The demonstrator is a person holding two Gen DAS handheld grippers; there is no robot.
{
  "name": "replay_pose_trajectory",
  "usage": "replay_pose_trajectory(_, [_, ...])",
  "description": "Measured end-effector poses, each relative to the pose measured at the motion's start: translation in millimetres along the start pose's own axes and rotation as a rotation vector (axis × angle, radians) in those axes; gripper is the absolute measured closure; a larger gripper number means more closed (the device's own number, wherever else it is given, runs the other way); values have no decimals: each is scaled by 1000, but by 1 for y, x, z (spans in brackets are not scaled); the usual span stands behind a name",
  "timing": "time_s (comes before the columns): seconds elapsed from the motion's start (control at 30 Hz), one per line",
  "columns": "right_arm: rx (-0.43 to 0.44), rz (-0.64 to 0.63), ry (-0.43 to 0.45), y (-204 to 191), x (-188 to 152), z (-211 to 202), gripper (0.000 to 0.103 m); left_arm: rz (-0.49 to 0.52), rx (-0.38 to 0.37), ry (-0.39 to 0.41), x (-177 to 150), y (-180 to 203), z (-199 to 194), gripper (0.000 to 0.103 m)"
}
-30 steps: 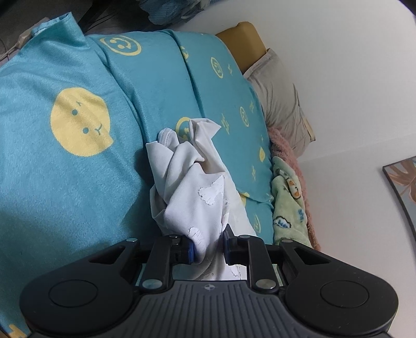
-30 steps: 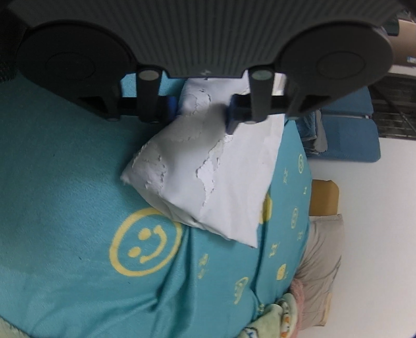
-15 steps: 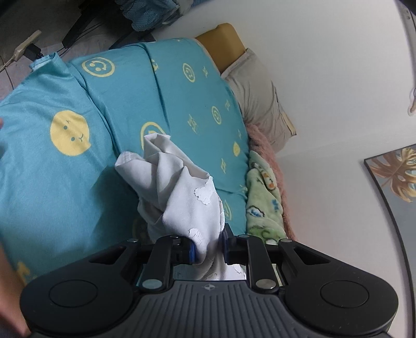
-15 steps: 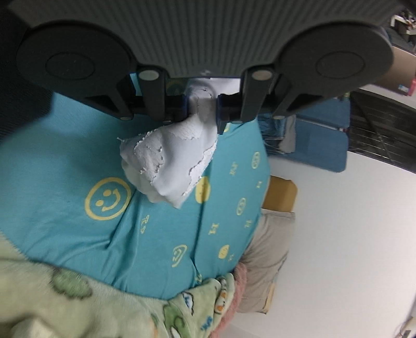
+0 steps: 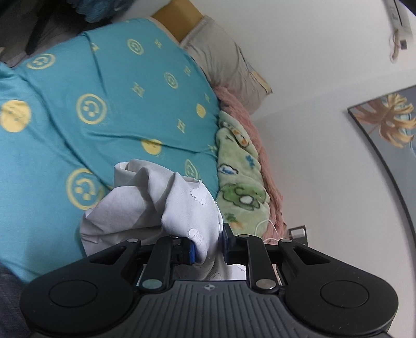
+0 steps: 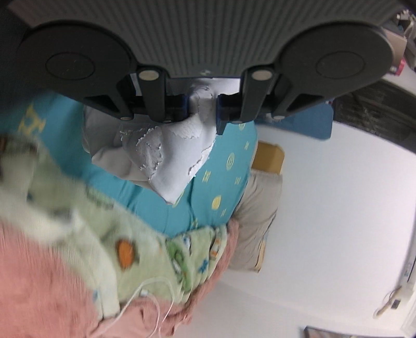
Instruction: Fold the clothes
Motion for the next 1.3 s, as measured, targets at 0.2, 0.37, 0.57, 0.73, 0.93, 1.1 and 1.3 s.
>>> replay_pose_trajectory(0.2, [-14, -34, 82, -36, 101, 17, 80, 79, -78, -38, 26, 86, 93, 83])
replay_pose_trajectory(0.37, [41, -115, 197, -88, 193, 18, 80, 102, -208, -50, 49, 171, 159, 83])
replay_pose_trajectory(0.57, [125, -286, 393, -103, 249, -4, 80, 198, -381, -61, 40, 228, 223, 82])
replay_pose_trajectory(0.73, [-26, -374, 450, -38, 248, 8, 80, 320, -337, -154, -21, 190, 281, 80])
replay_pose_trajectory(0.93, [-227, -320, 340, 54, 228, 30, 80, 442, -230, -291, -83, 126, 306, 72])
replay_pose_trajectory(1.1, [-256, -272, 318, 51, 231, 25, 74, 554, -178, -298, -83, 141, 288, 48])
replay_pose_trajectory(1.3, [-254, -287, 295, 28, 214, -1, 22, 702, -122, -253, -70, 177, 244, 0])
Point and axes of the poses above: each gripper's, at about its wrist camera, not at the fingertips, and z roughly the way its jaws point, y to its right, x to its top, the point moved 2 cm from there along z, roughly the way its jaws point, and after that the axes turned 13 degrees about z, right-handed, at the moved point
